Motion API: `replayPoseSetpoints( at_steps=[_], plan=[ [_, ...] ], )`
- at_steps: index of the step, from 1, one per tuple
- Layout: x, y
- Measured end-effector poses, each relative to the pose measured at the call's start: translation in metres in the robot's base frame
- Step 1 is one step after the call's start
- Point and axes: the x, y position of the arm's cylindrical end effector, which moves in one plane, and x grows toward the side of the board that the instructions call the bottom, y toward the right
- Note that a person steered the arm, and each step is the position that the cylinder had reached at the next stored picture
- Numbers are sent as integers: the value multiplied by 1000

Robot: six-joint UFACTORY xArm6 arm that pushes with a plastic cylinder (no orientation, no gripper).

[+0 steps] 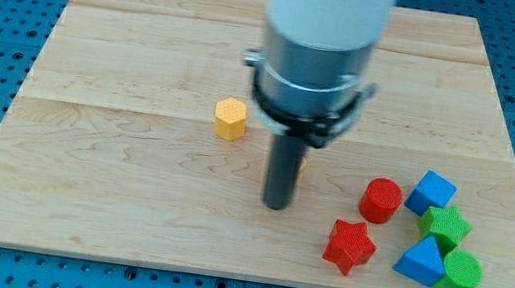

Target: Move the red and yellow blocks downwards slightly

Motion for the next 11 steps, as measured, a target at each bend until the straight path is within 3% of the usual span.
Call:
replayPoseSetpoints(
  at_steps=[1, 2, 3, 4, 5, 6, 7, 9, 11],
  plan=[
    [-25, -24],
    [-40, 19],
    [-28, 34],
    [-45, 38],
    [-95, 35],
    [-143, -9],
    [-147, -65],
    [-40, 58],
    [-100, 51]
  ],
)
